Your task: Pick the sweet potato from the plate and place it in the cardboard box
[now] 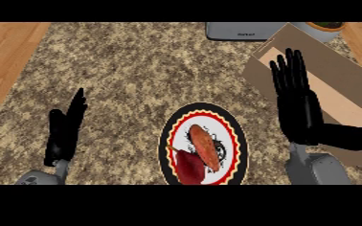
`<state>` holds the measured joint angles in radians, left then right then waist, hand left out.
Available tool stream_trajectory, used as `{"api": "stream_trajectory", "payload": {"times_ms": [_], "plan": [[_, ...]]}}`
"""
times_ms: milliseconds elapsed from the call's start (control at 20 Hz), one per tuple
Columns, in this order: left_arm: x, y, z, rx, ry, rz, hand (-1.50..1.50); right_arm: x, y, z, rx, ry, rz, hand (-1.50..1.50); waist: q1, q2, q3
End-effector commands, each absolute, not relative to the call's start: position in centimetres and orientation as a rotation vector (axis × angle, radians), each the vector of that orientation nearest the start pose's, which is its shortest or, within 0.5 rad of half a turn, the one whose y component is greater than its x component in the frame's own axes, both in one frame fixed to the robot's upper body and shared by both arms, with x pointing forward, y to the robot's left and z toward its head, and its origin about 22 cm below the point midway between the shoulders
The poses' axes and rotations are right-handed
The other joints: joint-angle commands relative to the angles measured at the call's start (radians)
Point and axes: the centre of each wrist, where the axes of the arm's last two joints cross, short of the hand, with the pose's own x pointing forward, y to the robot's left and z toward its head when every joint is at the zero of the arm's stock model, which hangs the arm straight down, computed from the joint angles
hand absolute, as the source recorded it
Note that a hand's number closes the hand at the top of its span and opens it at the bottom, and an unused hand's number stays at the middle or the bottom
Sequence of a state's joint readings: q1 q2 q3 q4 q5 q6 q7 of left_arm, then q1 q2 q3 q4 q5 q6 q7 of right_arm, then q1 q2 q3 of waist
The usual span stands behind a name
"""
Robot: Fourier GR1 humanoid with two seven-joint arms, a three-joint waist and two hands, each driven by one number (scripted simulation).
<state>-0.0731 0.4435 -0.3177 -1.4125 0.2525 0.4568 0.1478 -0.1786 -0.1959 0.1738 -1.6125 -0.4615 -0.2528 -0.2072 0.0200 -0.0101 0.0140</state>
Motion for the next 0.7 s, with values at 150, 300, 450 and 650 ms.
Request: {"api": "stream_trajectory", "payload": {"times_ms": [150,300,450,650], "plan": [[25.8,27.8,-0.1,0.383,-1.384,0.023,0.0,27.8,-19.6,6.5,0.043,-1.898,0.19,1.5,-0.015,0.01,-0.017],[25.5,28.1,-0.1,0.365,-1.363,0.025,0.0,27.7,-25.2,7.1,-0.331,-1.889,0.759,1.5,-0.011,-0.017,-0.064],[24.7,28.2,-1.3,0.335,-1.357,0.075,0.0,23.5,-21.5,1.5,-0.439,-1.732,0.459,1.5,-0.035,0.003,-0.018],[24.6,28.3,-3.9,0.347,-1.35,0.09,0.0,21.2,-22.1,2.4,-0.573,-1.847,0.593,-1.5,-0.044,0.007,-0.017]]}}
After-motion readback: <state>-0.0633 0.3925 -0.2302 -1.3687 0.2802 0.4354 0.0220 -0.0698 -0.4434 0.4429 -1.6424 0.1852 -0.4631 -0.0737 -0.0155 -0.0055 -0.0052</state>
